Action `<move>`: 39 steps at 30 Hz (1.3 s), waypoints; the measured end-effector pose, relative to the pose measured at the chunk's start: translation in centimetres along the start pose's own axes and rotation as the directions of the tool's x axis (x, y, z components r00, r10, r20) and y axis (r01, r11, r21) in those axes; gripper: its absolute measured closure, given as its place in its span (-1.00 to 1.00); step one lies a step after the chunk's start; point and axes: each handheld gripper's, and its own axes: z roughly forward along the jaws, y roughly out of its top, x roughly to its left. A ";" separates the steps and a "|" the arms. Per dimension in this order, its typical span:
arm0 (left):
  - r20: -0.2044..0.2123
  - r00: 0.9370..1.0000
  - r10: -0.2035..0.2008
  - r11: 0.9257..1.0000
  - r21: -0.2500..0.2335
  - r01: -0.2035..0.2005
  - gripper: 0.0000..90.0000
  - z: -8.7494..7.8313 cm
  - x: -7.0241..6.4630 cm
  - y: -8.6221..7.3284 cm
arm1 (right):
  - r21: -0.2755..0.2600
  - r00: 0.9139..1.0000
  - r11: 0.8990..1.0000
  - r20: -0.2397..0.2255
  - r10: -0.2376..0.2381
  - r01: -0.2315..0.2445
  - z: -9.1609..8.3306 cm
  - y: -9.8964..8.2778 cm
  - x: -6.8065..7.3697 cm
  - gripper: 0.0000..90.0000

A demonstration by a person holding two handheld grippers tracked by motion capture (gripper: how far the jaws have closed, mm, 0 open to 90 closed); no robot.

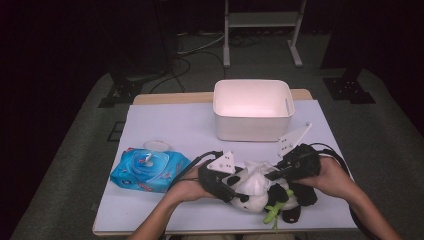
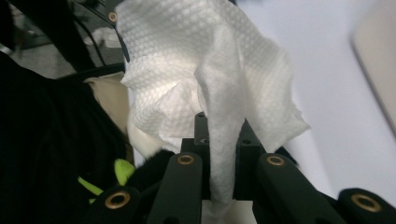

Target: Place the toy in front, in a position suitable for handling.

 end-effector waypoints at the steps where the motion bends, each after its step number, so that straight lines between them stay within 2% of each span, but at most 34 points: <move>1: 0.000 1.000 0.000 1.000 0.000 0.000 -0.31 0.0 0.0 0.0 | -0.001 1.000 1.000 0.017 0.005 -0.005 -0.4 -0.1 0.0 0.85; 8: -0.001 1.000 -0.001 1.000 0.003 0.001 -0.32 0.0 0.0 0.0 | 0.040 0.992 0.999 0.127 0.002 -0.007 -2.2 -0.4 -0.4 0.85; 12: -0.001 1.000 0.000 1.000 0.007 0.000 -0.33 0.0 0.0 0.1 | 0.061 0.990 0.998 0.144 -0.011 0.002 -1.8 -0.1 0.0 0.83; 14: -0.001 1.000 0.001 1.000 0.007 -0.001 -0.33 0.0 0.0 0.1 | 0.061 0.991 0.998 0.132 -0.031 0.023 -1.4 0.2 0.3 0.81; 22: -0.003 1.000 0.002 1.000 0.005 -0.002 -0.33 0.0 -0.1 0.0 | 0.072 0.991 0.993 0.085 -0.099 0.093 0.6 1.7 1.9 0.45; 26: -0.004 1.000 0.005 1.000 0.005 -0.005 -0.33 0.0 -0.1 0.0 | 0.050 0.995 0.995 0.030 -0.091 0.090 1.3 2.1 2.0 0.25; 29: -0.003 1.000 0.006 1.000 0.005 -0.006 -0.32 0.1 -0.1 0.0 | 0.034 0.997 0.996 0.007 -0.077 0.076 1.8 2.4 1.8 0.16; 33: -0.003 1.000 0.003 1.000 0.008 -0.003 -0.33 0.1 -0.1 -0.1 | 0.020 0.998 0.998 0.004 -0.065 0.065 2.5 2.8 1.6 0.23; 37: -0.001 1.000 0.001 1.000 -0.001 -0.001 -0.33 0.1 -0.2 -0.3 | 0.006 0.998 0.998 0.009 -0.061 0.061 2.5 2.6 1.5 0.53; 39: -0.003 1.000 0.002 1.000 -0.006 -0.002 -0.33 0.1 -0.2 -0.3 | -0.009 0.998 0.998 0.007 -0.058 0.058 2.4 2.3 1.4 0.58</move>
